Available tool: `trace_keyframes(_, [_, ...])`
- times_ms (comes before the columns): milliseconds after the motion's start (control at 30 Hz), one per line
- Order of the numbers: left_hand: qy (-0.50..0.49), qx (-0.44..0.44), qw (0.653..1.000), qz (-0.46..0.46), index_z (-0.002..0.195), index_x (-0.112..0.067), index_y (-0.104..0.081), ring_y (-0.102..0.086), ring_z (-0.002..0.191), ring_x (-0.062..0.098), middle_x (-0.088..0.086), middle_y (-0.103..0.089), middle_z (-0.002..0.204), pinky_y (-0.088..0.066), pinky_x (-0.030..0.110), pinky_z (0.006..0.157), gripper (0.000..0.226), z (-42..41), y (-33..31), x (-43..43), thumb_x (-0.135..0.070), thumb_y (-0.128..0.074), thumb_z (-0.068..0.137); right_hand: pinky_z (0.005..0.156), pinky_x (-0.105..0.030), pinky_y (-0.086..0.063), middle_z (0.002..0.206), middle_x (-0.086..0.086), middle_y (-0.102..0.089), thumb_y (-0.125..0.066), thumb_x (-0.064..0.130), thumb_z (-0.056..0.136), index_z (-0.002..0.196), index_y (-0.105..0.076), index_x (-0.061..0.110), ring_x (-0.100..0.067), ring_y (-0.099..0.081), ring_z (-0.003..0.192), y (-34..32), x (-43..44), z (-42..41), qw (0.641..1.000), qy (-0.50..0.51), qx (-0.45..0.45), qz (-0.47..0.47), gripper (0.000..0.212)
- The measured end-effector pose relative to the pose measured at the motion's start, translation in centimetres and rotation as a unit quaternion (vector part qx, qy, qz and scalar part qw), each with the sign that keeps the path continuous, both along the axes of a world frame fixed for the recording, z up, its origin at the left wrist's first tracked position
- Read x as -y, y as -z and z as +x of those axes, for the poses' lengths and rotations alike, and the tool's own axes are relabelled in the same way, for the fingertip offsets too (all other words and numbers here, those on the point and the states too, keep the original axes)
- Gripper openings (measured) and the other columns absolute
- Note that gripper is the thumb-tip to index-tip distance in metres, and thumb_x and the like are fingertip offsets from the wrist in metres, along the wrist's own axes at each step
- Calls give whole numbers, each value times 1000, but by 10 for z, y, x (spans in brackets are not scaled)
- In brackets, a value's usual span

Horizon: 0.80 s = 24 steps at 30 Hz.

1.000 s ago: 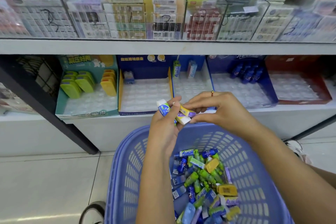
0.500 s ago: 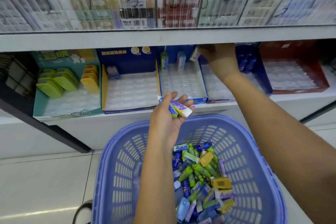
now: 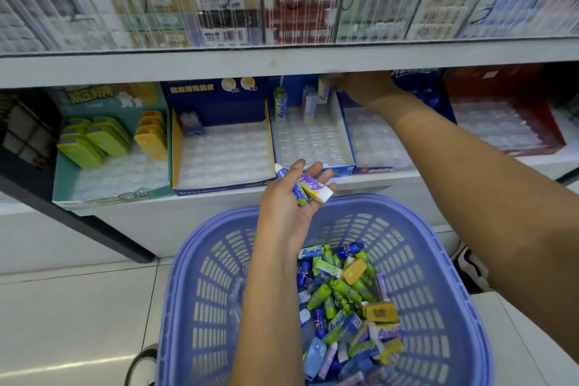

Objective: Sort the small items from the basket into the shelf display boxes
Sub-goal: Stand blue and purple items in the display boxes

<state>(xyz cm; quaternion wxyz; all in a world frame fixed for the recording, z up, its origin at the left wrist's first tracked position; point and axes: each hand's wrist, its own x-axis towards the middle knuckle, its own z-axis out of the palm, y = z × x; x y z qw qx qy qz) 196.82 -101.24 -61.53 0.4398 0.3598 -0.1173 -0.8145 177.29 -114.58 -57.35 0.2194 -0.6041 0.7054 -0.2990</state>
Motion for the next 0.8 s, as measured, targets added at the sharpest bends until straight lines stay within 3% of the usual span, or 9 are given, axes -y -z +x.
trace_keyframes(167, [-3, -7, 1000, 5, 115, 3, -53, -72, 80, 29, 19, -71, 92, -60, 37, 61, 23, 0, -1, 0, -7, -50, 96, 91, -15, -31, 125, -5, -60, -56, 19, 93, 115, -64, 11, -20, -52, 117, 9, 7, 4, 998, -9, -60, 34, 25])
trace_keyframes(333, [-7, -37, 999, 12, 112, 5, -55, -71, 82, 30, 21, -69, 96, -60, 39, 64, 21, 0, -5, -1, -7, -49, 95, 101, -28, -36, 130, -8, -56, -48, 23, 97, 118, -61, 13, -24, -49, 120, 10, 6, 15, 990, 11, -133, 54, 27])
trace_keyframes(467, [-57, -69, 996, -15, 104, 0, -57, -71, 87, 29, 19, -69, 99, -60, 41, 73, 14, 1, -9, 0, -3, -46, 96, 75, -32, -42, 100, -17, -62, -54, 23, 92, 85, -58, 11, -30, -59, 99, -7, -29, 31, 981, 34, -188, 18, 15])
trace_keyframes(533, [-89, -61, 993, -51, 95, -5, -54, -71, 91, 25, 14, -71, 98, -56, 41, 84, 13, 1, -10, 0, 1, -43, 96, 66, -31, -50, 82, -12, -66, -61, 27, 88, 84, -62, 10, -23, -66, 75, -11, -59, 41, 994, 49, -96, -18, 18])
trace_keyframes(600, [-117, -43, 988, -96, 90, -11, -51, -70, 96, 21, 10, -72, 97, -52, 35, 86, 19, -1, -12, 1, 4, -40, 96, 47, -19, -48, 61, -5, -63, -67, 30, 86, 77, -61, 10, -9, -60, 46, -11, -99, 58, 993, 26, 115, 33, 22])
trace_keyframes(667, [-134, -15, 982, -135, 88, -14, -49, -67, 102, 16, 8, -71, 105, -51, 29, 82, 21, -4, -12, -1, 2, -38, 97, 47, -15, -47, 60, -2, -65, -69, 31, 83, 83, -64, 6, -7, -60, 48, -7, -132, 71, 956, -17, 267, 120, 25])
trace_keyframes(733, [-119, 38, 976, -179, 90, -15, -52, -63, 109, 13, 5, -69, 115, -49, 28, 90, 20, -6, -11, -3, 0, -40, 97, 58, -17, -50, 70, -2, -69, -73, 27, 80, 91, -67, 6, -7, -61, 61, 0, -148, 77, 947, -54, 287, 133, 24])
trace_keyframes(800, [-63, 110, 964, -235, 98, -19, -59, -63, 109, 12, -5, -68, 115, -50, 26, 90, 22, -5, -10, -5, -4, -43, 97, 68, -22, -49, 77, -4, -69, -75, 14, 77, 93, -67, 7, -10, -62, 68, 1, -153, 77, 957, -67, 268, 89, 19])
